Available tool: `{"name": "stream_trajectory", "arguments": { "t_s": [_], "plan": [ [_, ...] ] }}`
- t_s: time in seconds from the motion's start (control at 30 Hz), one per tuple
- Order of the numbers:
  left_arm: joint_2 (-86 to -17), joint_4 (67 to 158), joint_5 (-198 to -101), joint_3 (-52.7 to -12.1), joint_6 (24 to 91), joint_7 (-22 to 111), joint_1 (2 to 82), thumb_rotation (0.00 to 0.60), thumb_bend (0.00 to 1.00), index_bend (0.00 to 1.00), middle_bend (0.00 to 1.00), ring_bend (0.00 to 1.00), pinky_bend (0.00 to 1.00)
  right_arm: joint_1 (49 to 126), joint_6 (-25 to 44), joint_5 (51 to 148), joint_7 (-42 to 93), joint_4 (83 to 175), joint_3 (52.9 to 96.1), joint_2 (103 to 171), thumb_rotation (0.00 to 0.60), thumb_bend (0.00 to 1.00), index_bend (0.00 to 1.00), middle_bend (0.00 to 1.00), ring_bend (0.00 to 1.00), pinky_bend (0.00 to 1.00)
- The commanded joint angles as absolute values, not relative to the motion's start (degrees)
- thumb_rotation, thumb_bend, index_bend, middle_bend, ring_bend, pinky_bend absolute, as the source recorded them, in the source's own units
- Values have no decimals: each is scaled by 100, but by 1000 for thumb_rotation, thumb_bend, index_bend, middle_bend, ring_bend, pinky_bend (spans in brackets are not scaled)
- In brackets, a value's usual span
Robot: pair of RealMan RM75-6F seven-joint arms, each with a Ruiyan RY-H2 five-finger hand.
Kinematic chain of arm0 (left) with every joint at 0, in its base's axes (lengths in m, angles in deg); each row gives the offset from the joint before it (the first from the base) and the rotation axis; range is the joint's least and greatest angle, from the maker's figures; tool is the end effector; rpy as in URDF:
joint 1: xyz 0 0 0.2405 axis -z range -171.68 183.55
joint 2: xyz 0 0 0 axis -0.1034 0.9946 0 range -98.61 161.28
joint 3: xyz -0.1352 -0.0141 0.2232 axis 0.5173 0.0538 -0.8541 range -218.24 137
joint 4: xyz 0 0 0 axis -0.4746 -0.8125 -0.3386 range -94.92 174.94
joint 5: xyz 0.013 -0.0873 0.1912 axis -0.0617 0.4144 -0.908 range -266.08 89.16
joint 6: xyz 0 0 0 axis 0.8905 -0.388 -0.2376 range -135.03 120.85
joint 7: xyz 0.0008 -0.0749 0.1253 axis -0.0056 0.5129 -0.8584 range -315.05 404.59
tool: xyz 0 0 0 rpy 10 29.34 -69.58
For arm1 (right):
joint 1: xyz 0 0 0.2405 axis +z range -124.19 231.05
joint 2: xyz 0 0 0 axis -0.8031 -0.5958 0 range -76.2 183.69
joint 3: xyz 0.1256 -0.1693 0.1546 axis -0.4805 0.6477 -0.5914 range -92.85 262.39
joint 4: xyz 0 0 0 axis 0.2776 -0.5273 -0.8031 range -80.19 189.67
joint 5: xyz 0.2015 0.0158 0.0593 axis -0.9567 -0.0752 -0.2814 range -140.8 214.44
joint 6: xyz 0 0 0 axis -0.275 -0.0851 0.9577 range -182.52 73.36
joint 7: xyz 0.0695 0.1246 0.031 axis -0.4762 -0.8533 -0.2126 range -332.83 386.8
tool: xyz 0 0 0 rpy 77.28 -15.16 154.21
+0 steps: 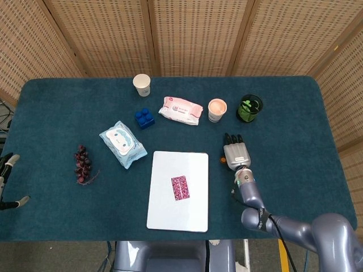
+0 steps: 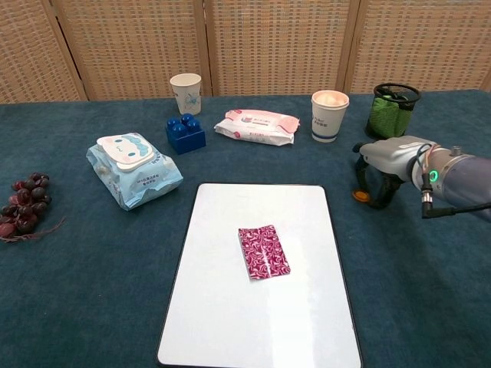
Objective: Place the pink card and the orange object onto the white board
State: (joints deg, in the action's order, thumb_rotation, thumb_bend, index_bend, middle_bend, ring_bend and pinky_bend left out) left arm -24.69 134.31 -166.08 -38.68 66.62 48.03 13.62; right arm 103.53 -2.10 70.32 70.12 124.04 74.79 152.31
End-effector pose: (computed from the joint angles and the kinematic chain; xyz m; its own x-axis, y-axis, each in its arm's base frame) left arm -0.3420 0.1928 0.1868 0.4058 0.1765 0.8967 0.8979 0.1059 -0.4272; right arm -0.1871 -0.3884 -0.0564 0.6142 -0.3721 0.6960 -0.7785 -0.1413 0.6115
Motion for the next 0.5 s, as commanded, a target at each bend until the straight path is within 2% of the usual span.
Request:
{"name": "stream_trajectory", "arguments": {
  "t_s": [0.03,0.3,0.5],
  "plan": [
    [-2467,13428,-16605,-3867,6656,4808,1366,600,0,0,0,0,0,10377,-211,7001,7043,12420,7464,15253,600,337,469,0,0,45],
    [-2460,13424,-16607,-3867,6655,4833,1367,600,0,0,0,0,0,10423,-189,6951,7094,12422,7425,15293,600,337,472,0,0,45],
    [-2456,13422,-16610,-3867,6654,4845,1368,600,0,0,0,0,0,10412,-164,7051,6954,12405,7381,15361,600,351,529,0,0,55]
  ]
}}
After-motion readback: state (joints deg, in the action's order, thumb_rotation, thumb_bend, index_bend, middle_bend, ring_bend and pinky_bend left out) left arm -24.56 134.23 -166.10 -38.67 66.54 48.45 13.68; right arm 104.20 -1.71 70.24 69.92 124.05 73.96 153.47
